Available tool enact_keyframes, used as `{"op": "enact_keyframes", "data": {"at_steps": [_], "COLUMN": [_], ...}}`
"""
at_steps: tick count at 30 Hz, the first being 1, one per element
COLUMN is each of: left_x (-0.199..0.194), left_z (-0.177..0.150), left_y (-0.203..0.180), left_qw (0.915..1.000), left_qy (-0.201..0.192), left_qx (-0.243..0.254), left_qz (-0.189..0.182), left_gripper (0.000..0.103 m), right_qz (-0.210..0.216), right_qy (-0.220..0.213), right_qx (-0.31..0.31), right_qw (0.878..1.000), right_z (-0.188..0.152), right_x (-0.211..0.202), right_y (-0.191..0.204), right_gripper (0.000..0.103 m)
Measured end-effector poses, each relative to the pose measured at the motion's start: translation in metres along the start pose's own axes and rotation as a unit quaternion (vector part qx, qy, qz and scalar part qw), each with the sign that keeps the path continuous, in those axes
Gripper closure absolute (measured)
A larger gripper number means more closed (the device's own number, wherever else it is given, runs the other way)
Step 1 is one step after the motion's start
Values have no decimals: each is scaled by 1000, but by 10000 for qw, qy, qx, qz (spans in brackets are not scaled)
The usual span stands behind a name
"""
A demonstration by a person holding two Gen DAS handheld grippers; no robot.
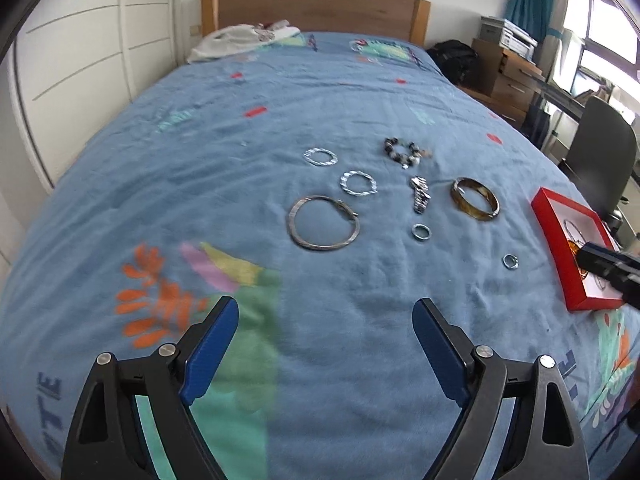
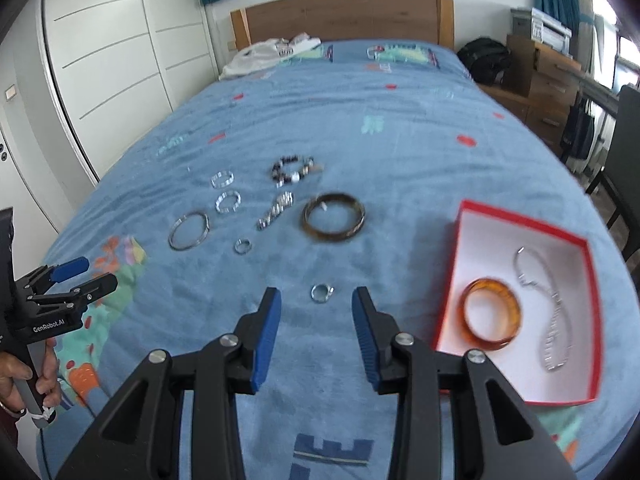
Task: Organize jewelry
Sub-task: 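Withdraw both grippers from the box back over the jewelry, then grasp the small silver ring with the right gripper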
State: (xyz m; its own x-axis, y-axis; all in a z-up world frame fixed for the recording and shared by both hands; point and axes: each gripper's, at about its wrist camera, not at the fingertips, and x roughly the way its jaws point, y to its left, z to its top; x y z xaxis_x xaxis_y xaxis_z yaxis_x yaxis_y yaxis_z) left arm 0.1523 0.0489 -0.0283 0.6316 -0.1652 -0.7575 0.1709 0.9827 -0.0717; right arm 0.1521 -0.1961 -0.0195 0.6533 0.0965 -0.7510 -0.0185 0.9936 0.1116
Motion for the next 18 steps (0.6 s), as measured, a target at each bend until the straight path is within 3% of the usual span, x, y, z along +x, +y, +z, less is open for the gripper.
{"op": "enact_keyframes", "data": {"at_steps": [7,10,18], "left_x": [43,63,110], "left_z": [13,22,36], "left_y": [-30,-44,-59], "left_qw": [9986,9974,9960], "left_qy": [140,204,431], "left_qx": [187,296,247], "left_qz": [-473,-620,-743], "left_gripper": [24,32,46], "right_qz": [31,56,170], "right_qy": [247,318,399], "right_qx": [58,48,27], "right_qw": [9997,9995,9991], "right_z": [-10,-11,-9], "right_x": [44,57,86], "right_y": [-5,-8,-14], "right_gripper": [68,68,72]}}
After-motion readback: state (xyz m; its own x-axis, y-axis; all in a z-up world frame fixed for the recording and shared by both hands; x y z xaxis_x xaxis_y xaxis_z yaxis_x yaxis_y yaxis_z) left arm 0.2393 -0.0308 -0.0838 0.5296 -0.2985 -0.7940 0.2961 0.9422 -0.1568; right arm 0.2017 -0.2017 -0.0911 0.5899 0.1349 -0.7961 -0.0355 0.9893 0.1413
